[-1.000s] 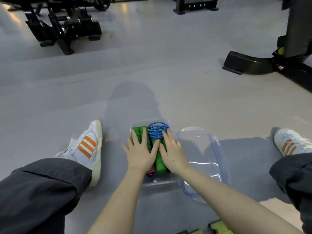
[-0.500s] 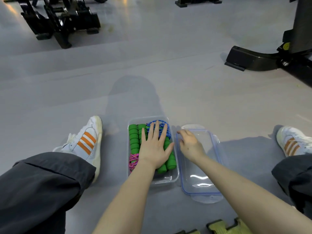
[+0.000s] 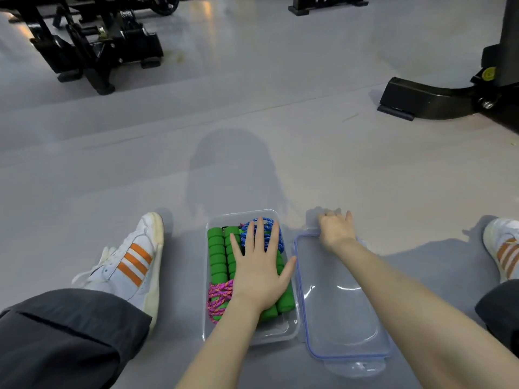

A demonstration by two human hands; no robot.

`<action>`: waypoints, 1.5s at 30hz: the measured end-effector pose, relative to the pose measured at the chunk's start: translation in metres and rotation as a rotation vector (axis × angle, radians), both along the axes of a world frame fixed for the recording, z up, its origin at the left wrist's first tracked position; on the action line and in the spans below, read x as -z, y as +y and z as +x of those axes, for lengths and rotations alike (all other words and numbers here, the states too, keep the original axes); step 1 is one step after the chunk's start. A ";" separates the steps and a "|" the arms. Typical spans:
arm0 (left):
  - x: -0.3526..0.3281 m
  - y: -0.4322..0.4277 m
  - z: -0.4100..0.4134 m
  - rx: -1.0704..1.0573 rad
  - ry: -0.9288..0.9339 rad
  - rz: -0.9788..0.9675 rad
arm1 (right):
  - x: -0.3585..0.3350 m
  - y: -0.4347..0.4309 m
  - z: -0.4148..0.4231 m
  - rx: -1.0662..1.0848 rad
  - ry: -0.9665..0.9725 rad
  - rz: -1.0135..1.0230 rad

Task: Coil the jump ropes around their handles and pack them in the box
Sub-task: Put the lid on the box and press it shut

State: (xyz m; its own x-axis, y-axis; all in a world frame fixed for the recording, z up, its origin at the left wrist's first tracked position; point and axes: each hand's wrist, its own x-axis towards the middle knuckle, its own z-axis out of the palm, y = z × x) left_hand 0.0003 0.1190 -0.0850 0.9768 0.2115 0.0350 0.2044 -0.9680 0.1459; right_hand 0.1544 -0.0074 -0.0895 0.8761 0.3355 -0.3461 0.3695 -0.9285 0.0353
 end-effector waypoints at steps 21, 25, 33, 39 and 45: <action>-0.032 0.000 0.025 -0.335 -0.146 -0.368 | -0.106 -0.015 -0.044 -0.505 -0.952 0.542; -0.052 0.037 0.012 -0.837 -0.317 -1.289 | -0.056 -0.004 -0.132 -0.676 -0.838 0.549; -0.040 0.029 -0.007 -0.605 -0.050 -1.190 | -0.027 -0.028 -0.187 -0.812 -0.743 0.546; -0.022 0.024 -0.020 -0.599 -0.194 -1.112 | -0.042 -0.021 -0.169 -0.641 -0.468 0.688; -0.021 0.021 -0.026 -0.646 -0.242 -1.214 | -0.056 0.006 -0.127 0.157 0.018 0.377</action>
State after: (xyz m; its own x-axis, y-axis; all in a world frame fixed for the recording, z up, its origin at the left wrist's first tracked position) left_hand -0.0260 0.1404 -0.0643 0.6922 0.6362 -0.3408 0.4101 0.0419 0.9111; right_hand 0.0277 -0.0017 -0.0330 0.9218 0.3041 -0.2405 0.2192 -0.9204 -0.3237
